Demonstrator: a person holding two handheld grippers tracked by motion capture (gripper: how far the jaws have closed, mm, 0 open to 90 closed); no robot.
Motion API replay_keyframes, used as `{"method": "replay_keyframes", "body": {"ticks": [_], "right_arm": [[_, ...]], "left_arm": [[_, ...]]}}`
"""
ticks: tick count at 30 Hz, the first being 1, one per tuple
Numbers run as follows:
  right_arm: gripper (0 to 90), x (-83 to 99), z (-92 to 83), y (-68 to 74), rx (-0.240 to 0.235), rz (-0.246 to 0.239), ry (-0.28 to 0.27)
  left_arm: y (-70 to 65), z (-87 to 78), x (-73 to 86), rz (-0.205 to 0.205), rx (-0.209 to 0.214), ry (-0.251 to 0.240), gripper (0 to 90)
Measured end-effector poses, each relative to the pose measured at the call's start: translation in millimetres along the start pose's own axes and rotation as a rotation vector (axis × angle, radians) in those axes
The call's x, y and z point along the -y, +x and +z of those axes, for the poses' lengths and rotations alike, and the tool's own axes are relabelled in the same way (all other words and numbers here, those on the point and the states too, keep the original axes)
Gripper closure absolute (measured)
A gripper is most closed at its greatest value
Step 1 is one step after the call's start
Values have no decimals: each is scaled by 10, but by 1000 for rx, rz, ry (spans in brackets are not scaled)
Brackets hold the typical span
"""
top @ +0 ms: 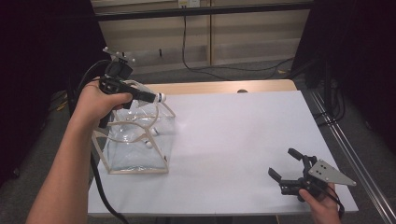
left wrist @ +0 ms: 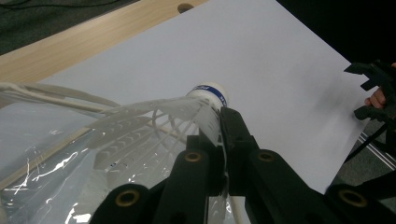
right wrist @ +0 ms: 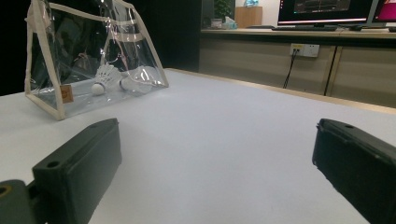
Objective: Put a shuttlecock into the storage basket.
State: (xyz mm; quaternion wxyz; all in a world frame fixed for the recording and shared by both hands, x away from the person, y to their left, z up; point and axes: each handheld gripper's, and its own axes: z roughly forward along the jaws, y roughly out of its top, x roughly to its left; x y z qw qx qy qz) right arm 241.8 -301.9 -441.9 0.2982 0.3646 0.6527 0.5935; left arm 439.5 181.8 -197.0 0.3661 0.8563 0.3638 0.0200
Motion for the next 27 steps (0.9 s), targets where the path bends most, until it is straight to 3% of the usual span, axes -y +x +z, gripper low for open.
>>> {"method": "replay_keyframes", "body": {"ticks": [27], "right_arm": [[8,0,1,0,0,0,-1]], "left_arm": [[77,-82,57,-8,-26,0,889]]}}
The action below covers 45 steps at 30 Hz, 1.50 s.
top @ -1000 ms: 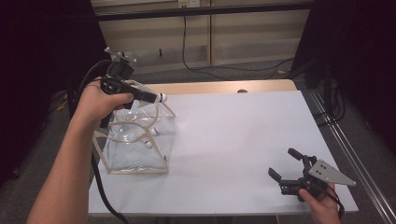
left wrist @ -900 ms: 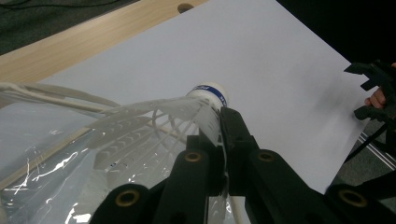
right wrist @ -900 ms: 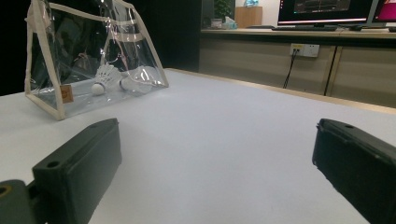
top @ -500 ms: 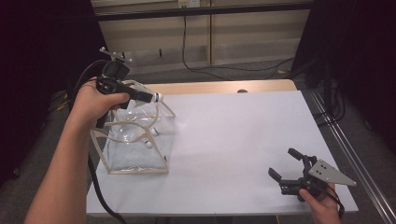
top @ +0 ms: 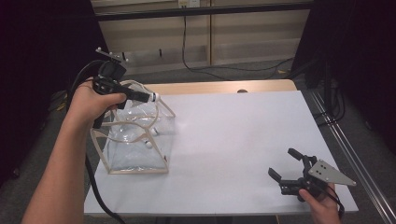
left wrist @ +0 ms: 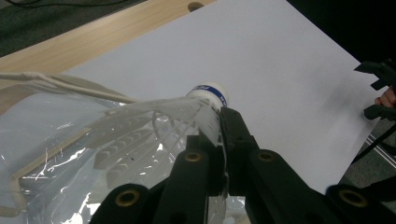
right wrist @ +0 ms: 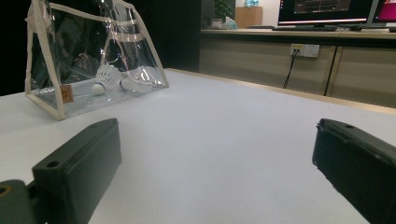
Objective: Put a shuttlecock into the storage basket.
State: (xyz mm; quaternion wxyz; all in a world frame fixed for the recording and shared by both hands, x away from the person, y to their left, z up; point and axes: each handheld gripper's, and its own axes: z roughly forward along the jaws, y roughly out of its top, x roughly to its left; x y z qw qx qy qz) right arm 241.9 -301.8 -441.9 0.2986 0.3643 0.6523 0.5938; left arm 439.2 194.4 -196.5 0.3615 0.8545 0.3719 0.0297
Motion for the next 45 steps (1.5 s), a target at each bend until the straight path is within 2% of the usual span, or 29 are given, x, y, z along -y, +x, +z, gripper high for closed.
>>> {"method": "replay_keyframes", "body": {"ticks": [25,35,45], "right_arm": [[8,-1,2,1,0,-3,0],[8,-1,4,9,0,0,3],[8,0,8,11,-1,0,3]], "left_arm": [[100,-91,63,-9,-33,-4,887],[165,-120,117,-34,-47,-6,886],[230,-101,180,-41,-53,11,886]]}}
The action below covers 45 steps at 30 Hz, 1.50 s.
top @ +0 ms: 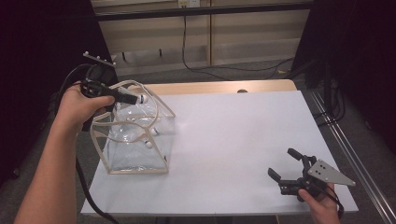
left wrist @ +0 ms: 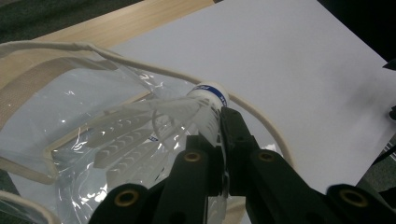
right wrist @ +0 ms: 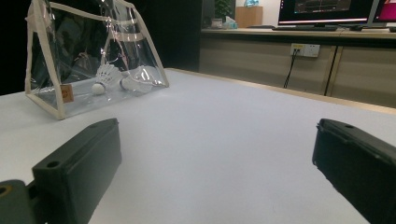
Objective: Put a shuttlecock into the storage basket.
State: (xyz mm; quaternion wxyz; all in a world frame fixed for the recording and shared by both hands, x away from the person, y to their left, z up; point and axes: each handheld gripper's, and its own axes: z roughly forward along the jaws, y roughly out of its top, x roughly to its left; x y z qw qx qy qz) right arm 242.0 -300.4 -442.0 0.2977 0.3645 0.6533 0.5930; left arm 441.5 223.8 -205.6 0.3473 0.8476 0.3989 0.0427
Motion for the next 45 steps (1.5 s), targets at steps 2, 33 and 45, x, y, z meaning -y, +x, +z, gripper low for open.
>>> {"method": "replay_keyframes", "body": {"ticks": [2,33,45], "right_arm": [[8,1,0,-2,-1,-3,1],[8,2,-12,-3,1,-3,-1],[8,2,-22,-1,4,0,0]], "left_arm": [[8,11,8,-3,1,2,886],[97,173,111,-19,7,37,883],[132,230,146,-31,7,47,880]]}}
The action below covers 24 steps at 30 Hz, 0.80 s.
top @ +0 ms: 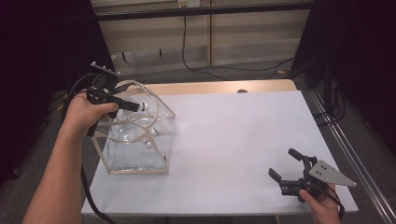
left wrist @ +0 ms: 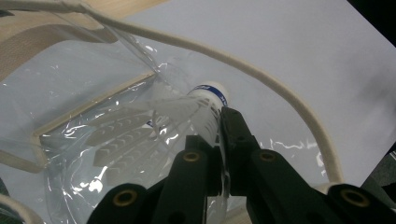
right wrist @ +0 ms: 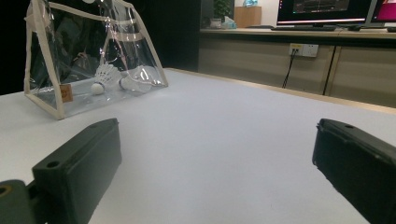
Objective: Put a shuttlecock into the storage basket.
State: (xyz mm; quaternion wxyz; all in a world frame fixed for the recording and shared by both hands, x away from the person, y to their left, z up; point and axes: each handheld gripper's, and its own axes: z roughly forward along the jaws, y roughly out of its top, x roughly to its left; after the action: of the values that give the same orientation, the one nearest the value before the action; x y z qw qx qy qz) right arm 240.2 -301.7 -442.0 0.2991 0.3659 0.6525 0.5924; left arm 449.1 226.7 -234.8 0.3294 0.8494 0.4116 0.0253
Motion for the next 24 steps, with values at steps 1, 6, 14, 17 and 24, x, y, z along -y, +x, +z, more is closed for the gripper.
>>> {"method": "replay_keyframes", "body": {"ticks": [1,6,14,17,24], "right_arm": [[8,0,1,-1,0,-1,0],[8,0,1,1,0,1,0],[8,1,0,2,-1,0,1],[8,2,0,0,1,1,1],[8,2,1,0,1,1,0]], "left_arm": [[5,3,3,1,1,1,880],[12,21,13,-7,3,1,879],[13,67,24,-4,10,12,877],[13,95,31,-5,11,16,876],[26,137,41,-7,17,20,875]]}}
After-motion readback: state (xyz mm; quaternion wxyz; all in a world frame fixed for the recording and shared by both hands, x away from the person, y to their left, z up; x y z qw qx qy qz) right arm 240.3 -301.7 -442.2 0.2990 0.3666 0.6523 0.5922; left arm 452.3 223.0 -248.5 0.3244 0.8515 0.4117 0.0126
